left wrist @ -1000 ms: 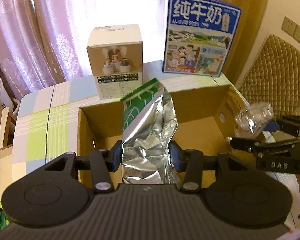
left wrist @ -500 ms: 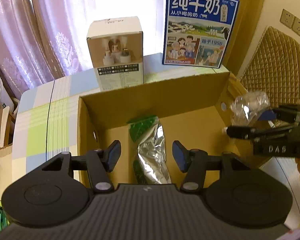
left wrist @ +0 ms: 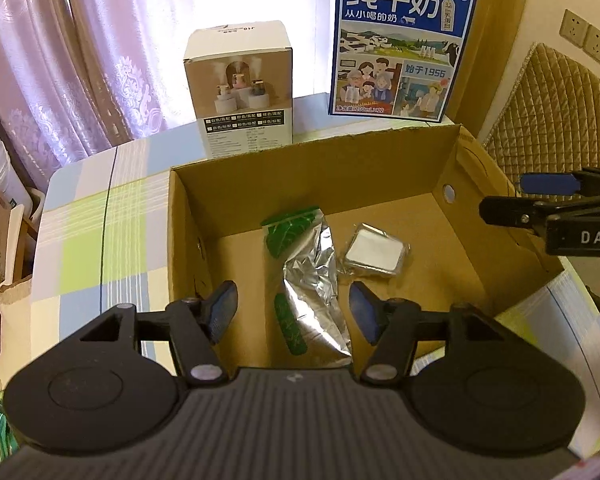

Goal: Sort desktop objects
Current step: 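Open both tools to drop the foil pouch and wrapped item into the box, then return both tools to the pile and grasp the white night light with the right tool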

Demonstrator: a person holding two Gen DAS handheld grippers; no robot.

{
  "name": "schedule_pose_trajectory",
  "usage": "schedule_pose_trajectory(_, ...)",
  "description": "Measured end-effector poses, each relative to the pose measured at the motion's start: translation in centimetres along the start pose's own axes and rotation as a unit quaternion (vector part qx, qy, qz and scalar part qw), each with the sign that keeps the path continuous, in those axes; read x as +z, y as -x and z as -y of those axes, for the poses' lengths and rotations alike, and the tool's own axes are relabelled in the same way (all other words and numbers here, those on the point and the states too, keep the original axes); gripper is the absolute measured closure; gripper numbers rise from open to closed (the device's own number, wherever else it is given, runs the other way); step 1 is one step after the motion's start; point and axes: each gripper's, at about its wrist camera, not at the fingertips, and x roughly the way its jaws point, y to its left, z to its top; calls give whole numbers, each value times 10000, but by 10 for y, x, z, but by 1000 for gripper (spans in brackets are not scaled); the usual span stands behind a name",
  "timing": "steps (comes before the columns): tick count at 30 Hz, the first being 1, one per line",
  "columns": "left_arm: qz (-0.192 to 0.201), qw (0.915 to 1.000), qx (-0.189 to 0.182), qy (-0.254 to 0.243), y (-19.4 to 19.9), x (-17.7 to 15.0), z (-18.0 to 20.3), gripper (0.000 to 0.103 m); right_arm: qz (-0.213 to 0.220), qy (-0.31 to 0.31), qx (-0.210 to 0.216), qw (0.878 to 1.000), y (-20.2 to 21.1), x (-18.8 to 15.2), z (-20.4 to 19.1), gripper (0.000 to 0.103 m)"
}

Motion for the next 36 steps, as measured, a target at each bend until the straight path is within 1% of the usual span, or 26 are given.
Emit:
schedule_pose_trajectory(5,8,10000,28,6,18,-10,-1,44,41,59,-79,9999,23,-2,-3,16)
schedule_pose_trajectory(10,48,10000,58,7,39,-22,3,43,2,149,-113,9998,44,-10,-10,14)
schedule_pose_trajectory(12,102,9999,92,12,47,-29,5,36,-8,164,-80,9998,54,-16,-14,14)
schedule_pose_trajectory(16,106,9999,45,97,62,-48,9,31,-118,254,0,9996,69,-28,-22,11)
schedule_pose_trajectory(18,89,9999,46,117,69,-59,11,25,-144,300,28,9994,78,-35,-26,10)
schedule_pose_trajectory(22,112,9997,37,203,86,-81,13,18,-197,346,95,9992,96,-50,-31,6)
schedule_pose_trajectory(25,181,9996,144,161,101,-97,18,12,-265,494,117,9984,107,-65,-36,5)
schedule_pose_trajectory(26,240,9994,198,115,107,-103,20,6,-307,542,128,9980,110,-71,-38,5)
schedule_pose_trajectory(27,287,9993,241,89,112,-110,22,4,-342,569,141,9977,113,-76,-39,5)
schedule_pose_trajectory(32,288,9989,374,-48,131,-136,29,1,-492,613,256,9966,128,-106,-40,5)
schedule_pose_trajectory(36,227,9987,431,-121,142,-158,33,1,-674,607,292,9955,140,-128,-39,5)
